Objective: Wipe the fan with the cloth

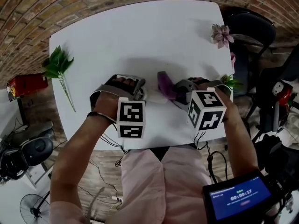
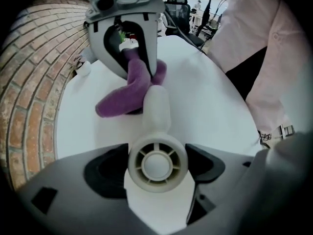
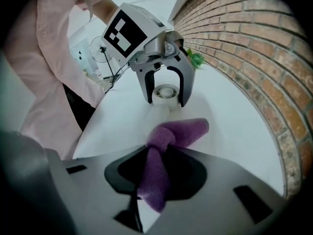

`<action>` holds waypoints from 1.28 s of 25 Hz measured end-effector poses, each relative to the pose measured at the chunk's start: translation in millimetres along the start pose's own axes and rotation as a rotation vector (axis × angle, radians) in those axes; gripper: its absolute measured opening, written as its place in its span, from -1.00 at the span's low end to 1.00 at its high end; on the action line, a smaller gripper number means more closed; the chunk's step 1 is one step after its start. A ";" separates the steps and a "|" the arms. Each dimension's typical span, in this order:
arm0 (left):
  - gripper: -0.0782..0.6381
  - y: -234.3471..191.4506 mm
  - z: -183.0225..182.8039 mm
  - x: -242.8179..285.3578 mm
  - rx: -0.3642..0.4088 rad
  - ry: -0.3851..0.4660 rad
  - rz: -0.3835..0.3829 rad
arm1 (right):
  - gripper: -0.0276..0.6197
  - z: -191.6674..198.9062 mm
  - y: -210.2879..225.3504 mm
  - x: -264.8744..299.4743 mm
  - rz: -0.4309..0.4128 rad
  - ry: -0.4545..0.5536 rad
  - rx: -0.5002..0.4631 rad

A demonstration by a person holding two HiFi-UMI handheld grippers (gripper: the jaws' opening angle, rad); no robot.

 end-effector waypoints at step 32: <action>-0.75 -56.4 16.9 -256.6 -1.469 0.536 -1.251 | -0.58 -77.4 -36.4 -195.6 0.641 0.967 0.251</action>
Point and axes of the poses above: the fingertips, and each gripper's own axes: x forward along the fingers, y to its right, z out of its underside, the point moved 7 cm from there along -x, backward along the fingers, and after that the axes turned 14 degrees about -z, right-handed, at the moved point
